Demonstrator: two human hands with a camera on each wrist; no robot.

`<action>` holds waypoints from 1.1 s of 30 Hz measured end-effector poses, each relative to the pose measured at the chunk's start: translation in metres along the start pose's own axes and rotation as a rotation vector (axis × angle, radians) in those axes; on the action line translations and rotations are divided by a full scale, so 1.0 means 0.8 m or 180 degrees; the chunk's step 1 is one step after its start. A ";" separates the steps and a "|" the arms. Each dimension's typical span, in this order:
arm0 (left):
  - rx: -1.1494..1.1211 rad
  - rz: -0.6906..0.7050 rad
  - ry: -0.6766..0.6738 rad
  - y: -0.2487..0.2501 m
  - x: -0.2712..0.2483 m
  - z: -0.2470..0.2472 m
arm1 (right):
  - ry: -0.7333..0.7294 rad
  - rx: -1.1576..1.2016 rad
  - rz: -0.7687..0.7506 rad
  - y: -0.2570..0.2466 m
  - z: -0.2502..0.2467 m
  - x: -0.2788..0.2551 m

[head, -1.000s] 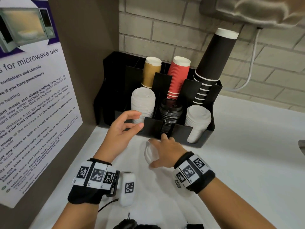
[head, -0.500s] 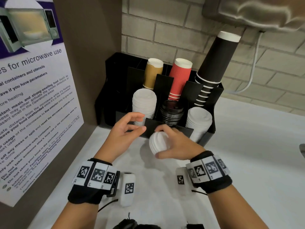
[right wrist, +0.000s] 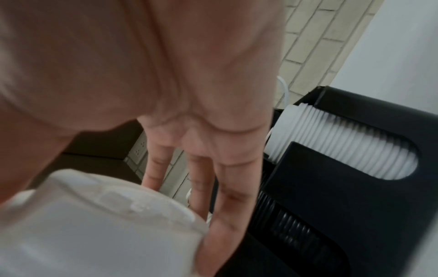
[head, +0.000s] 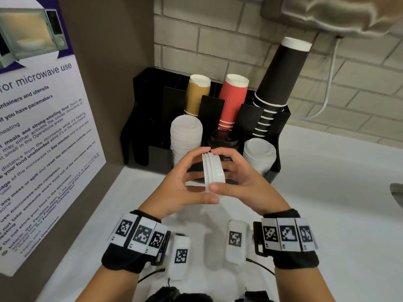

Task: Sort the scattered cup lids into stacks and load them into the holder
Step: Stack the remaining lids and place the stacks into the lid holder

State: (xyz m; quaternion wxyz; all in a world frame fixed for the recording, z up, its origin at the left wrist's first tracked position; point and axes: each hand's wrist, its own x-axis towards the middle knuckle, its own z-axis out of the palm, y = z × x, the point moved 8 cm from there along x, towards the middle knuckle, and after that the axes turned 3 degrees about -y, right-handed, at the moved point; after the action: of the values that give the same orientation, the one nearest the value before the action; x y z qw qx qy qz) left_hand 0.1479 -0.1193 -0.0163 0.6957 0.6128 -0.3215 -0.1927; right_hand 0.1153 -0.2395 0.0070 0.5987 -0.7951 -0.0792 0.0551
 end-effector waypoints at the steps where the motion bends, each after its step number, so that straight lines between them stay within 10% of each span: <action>1: 0.0007 0.0016 0.0034 0.000 0.001 0.001 | 0.0055 0.0027 -0.0007 0.000 -0.001 -0.001; 23: 0.0078 -0.0007 0.0090 -0.001 0.003 0.001 | 0.0325 -0.0041 -0.0264 -0.012 -0.006 -0.005; 30: 0.0447 0.0074 0.1072 0.016 -0.019 -0.070 | 0.1982 -0.0928 -0.0403 -0.041 -0.166 -0.019; 33: 0.0583 0.0090 0.1280 0.016 -0.029 -0.089 | 0.1917 -0.1898 0.0074 -0.025 -0.203 -0.009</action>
State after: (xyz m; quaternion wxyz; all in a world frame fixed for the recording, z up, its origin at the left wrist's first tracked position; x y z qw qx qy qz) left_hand 0.1781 -0.0499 -0.0117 0.6899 0.6949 -0.2010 -0.0268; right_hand 0.1367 -0.3887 0.0710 0.3382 -0.9150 0.0957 -0.1983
